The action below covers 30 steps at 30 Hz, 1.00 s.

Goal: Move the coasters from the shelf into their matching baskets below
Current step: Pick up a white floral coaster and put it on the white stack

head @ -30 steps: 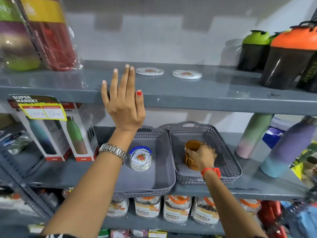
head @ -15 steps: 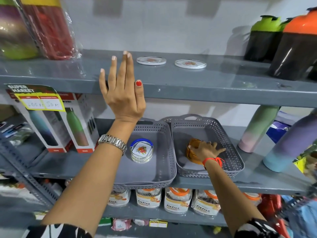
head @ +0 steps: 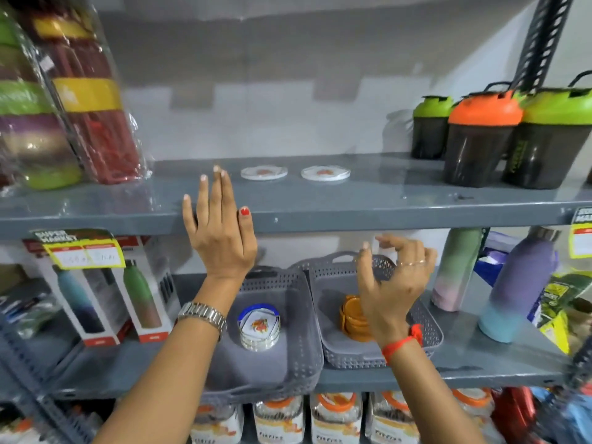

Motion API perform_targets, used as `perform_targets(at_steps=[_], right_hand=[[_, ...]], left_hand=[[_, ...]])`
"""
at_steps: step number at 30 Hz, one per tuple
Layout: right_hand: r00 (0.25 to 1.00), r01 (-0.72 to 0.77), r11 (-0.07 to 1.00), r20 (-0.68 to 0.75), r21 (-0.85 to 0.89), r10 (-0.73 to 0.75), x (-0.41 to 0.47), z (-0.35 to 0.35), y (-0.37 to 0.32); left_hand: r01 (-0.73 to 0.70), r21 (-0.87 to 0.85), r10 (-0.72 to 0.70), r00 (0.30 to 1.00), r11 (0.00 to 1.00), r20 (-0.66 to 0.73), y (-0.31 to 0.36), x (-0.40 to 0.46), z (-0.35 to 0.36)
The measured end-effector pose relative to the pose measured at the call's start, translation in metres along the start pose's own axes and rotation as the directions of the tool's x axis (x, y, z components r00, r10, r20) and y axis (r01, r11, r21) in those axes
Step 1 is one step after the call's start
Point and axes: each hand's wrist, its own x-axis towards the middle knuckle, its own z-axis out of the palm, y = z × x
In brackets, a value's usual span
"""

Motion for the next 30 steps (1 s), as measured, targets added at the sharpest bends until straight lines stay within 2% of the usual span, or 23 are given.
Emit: perform_targets(at_steps=[3,5,6,8,10,15,17,18,22,25,27,30], right_hand=[[0.995,0.099,0.995,-0.002,-0.002,-0.099,0.053,0.012,-0.031],[0.983,0.14,0.986,0.13,-0.088,-0.128,0.086,0.03,-0.042],[0.965,0.133,0.98,0.244,-0.15,-0.094,0.1,0.041,-0.045],[0.866,0.115,0.946,0.498,-0.304,0.055,0.122,0.066,-0.046],[0.723,0.11,0.903,0.657,-0.415,0.214,0.134,0.089,-0.043],[0.406,0.143,0.804,0.775,-0.577,0.484,0.144,0.128,-0.027],[0.332,0.12,0.808,0.79,-0.577,0.515,0.144,0.133,-0.021],[0.322,0.096,0.817,0.795,-0.568,0.515,0.143,0.135,-0.018],[0.395,0.037,0.834,0.775,-0.55,0.493,0.141,0.134,-0.017],[0.504,0.014,0.855,0.742,-0.518,0.442,0.141,0.129,-0.024],[0.598,0.006,0.893,0.717,-0.451,0.358,0.139,0.124,-0.029],[0.69,0.058,0.952,0.701,-0.302,0.181,0.133,0.115,-0.038]], left_hand=[[0.011,-0.018,-0.011,1.0,1.0,0.03,0.002,0.001,-0.003],[0.023,-0.028,-0.022,0.999,0.999,0.047,0.003,0.001,-0.004],[0.03,-0.032,-0.028,0.998,0.999,0.054,0.003,0.002,-0.005],[0.035,-0.035,-0.033,0.997,0.999,0.072,0.003,0.002,-0.005],[0.041,-0.04,-0.038,0.995,0.998,0.088,0.003,0.001,-0.006],[0.051,-0.055,-0.046,0.994,0.997,0.101,0.004,0.001,-0.008],[0.047,-0.067,-0.04,0.994,0.997,0.104,0.003,0.001,-0.008],[0.044,-0.07,-0.037,0.994,0.997,0.105,0.003,0.001,-0.008],[0.031,-0.07,-0.024,0.995,0.997,0.096,0.001,0.001,-0.007],[0.03,-0.071,-0.023,0.996,0.997,0.088,0.002,0.001,-0.007],[0.027,-0.075,-0.021,0.996,0.997,0.09,0.002,0.0,-0.008],[0.03,-0.072,-0.023,0.995,0.997,0.1,0.002,0.001,-0.007]])
